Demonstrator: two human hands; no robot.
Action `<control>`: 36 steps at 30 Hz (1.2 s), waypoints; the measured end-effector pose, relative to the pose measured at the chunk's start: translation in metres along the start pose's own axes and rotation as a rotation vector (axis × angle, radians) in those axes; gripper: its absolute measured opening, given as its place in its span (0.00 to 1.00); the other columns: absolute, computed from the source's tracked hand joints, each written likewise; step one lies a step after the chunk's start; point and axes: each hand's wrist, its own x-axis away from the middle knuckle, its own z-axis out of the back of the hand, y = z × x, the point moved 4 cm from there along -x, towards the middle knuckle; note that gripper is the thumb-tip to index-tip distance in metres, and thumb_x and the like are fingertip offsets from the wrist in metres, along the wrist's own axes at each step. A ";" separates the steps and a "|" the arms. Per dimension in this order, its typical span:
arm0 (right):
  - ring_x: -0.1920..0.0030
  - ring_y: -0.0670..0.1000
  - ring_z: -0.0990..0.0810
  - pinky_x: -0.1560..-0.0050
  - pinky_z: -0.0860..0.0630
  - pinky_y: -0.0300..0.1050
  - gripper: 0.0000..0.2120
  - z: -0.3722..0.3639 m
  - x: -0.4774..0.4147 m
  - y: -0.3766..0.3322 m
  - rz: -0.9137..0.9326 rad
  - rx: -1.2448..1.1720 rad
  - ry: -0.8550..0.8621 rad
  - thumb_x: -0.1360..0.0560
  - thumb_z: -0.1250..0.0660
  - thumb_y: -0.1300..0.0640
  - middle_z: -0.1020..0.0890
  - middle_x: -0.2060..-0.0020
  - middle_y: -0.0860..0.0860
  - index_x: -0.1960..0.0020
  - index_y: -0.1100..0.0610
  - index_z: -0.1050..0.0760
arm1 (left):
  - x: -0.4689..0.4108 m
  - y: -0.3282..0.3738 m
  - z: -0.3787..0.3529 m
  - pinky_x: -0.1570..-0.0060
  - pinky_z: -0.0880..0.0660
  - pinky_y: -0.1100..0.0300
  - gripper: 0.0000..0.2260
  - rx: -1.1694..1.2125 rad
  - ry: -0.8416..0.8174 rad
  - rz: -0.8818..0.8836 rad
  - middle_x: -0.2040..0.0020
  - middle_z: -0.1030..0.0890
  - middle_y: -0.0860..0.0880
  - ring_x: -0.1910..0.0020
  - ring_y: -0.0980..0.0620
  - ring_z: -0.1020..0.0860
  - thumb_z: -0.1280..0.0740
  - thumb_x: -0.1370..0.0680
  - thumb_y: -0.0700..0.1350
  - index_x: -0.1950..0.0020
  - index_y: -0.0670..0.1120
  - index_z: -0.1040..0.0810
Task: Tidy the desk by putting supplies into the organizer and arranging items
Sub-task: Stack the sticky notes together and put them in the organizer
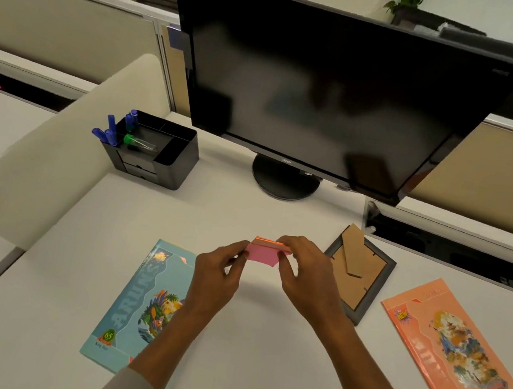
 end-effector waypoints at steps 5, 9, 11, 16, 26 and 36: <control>0.53 0.47 0.21 0.52 0.21 0.43 0.09 -0.031 -0.020 -0.008 0.052 0.013 -0.055 0.23 0.31 0.61 0.17 0.51 0.46 0.44 0.53 0.21 | -0.006 -0.028 0.015 0.42 0.20 0.56 0.14 0.015 0.011 0.069 0.43 0.16 0.58 0.44 0.59 0.18 0.30 0.21 0.43 0.36 0.52 0.19; 0.52 0.49 0.19 0.50 0.25 0.37 0.09 -0.050 -0.041 -0.011 0.044 0.016 -0.087 0.24 0.30 0.62 0.16 0.51 0.48 0.45 0.53 0.20 | -0.021 -0.055 0.034 0.35 0.26 0.61 0.20 0.022 -0.047 0.101 0.35 0.20 0.59 0.35 0.59 0.23 0.27 0.23 0.49 0.31 0.53 0.23; 0.53 0.49 0.19 0.50 0.25 0.37 0.08 -0.056 -0.056 -0.014 0.057 0.014 -0.095 0.24 0.30 0.62 0.16 0.51 0.48 0.46 0.54 0.20 | -0.032 -0.069 0.049 0.35 0.26 0.60 0.20 -0.039 -0.009 0.111 0.35 0.20 0.57 0.35 0.58 0.23 0.28 0.24 0.52 0.32 0.51 0.23; 0.53 0.49 0.19 0.50 0.26 0.37 0.08 -0.063 -0.096 -0.031 0.117 0.000 -0.078 0.25 0.30 0.63 0.16 0.52 0.48 0.47 0.54 0.19 | -0.070 -0.123 0.086 0.31 0.31 0.52 0.20 -0.288 0.084 0.235 0.33 0.22 0.50 0.31 0.48 0.27 0.32 0.23 0.59 0.34 0.50 0.23; 0.54 0.49 0.19 0.49 0.21 0.40 0.05 -0.087 -0.193 -0.088 0.278 -0.066 -0.013 0.24 0.30 0.63 0.16 0.54 0.52 0.49 0.58 0.18 | -0.112 -0.190 0.115 0.26 0.39 0.48 0.21 -0.436 -0.061 0.324 0.24 0.32 0.48 0.23 0.45 0.40 0.40 0.18 0.60 0.27 0.54 0.29; 0.53 0.50 0.21 0.51 0.21 0.43 0.05 -0.132 -0.279 -0.115 0.389 0.035 -0.110 0.23 0.31 0.64 0.17 0.53 0.53 0.48 0.58 0.20 | -0.110 -0.199 0.112 0.28 0.34 0.50 0.23 -0.561 -0.016 0.326 0.23 0.34 0.50 0.24 0.46 0.37 0.43 0.20 0.66 0.27 0.60 0.32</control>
